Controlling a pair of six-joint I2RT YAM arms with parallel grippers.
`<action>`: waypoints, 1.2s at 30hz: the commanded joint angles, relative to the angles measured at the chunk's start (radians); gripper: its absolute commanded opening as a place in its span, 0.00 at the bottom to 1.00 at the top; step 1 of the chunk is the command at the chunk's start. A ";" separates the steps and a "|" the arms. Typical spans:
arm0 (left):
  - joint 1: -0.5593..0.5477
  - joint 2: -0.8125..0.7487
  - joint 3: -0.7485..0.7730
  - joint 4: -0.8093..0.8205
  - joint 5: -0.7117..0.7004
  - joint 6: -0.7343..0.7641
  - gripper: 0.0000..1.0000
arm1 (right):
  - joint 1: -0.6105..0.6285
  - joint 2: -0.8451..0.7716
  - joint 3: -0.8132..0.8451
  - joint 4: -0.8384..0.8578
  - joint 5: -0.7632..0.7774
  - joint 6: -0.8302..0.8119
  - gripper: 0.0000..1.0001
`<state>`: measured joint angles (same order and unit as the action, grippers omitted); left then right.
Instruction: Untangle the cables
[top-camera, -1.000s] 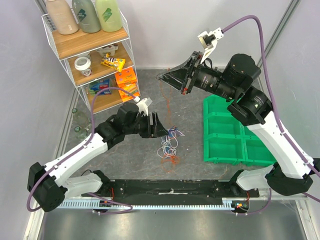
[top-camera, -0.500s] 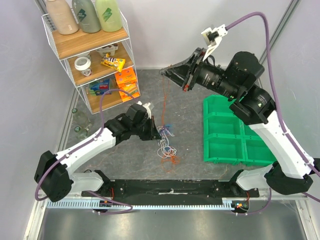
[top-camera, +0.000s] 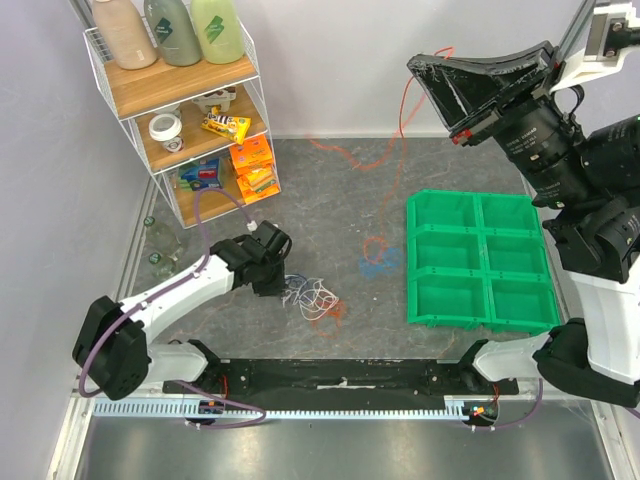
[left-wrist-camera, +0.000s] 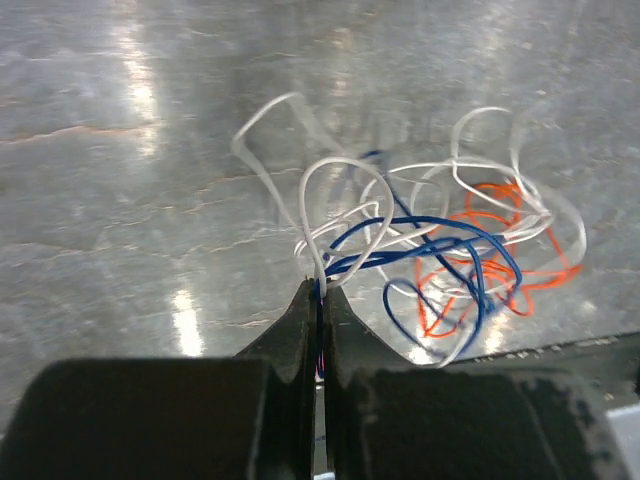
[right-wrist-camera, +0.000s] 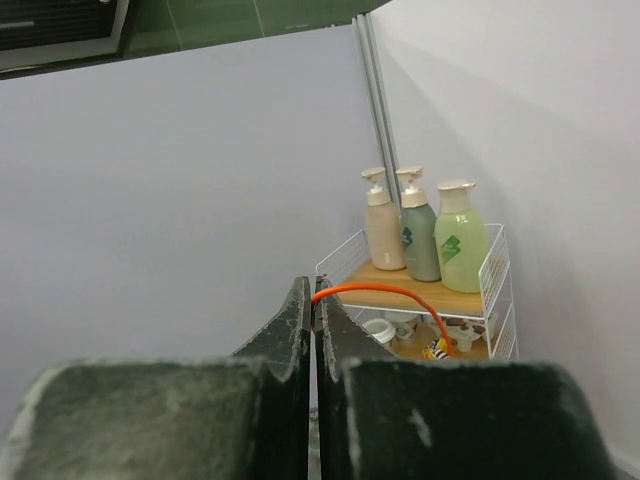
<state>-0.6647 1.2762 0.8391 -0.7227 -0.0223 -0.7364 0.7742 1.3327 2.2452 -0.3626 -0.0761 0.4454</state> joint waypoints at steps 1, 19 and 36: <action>0.022 -0.029 0.049 -0.116 -0.163 -0.034 0.02 | -0.001 0.026 0.022 0.011 0.042 -0.048 0.00; 0.071 -0.228 0.359 -0.130 -0.042 0.141 0.96 | -0.001 -0.033 -0.372 0.131 -0.050 0.096 0.00; 0.071 -0.120 0.505 0.317 0.378 0.201 0.94 | -0.001 -0.038 -0.527 0.042 -0.077 0.157 0.00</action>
<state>-0.5911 1.1175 1.2911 -0.6174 0.2363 -0.5556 0.7742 1.3033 1.6848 -0.3191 -0.1253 0.5701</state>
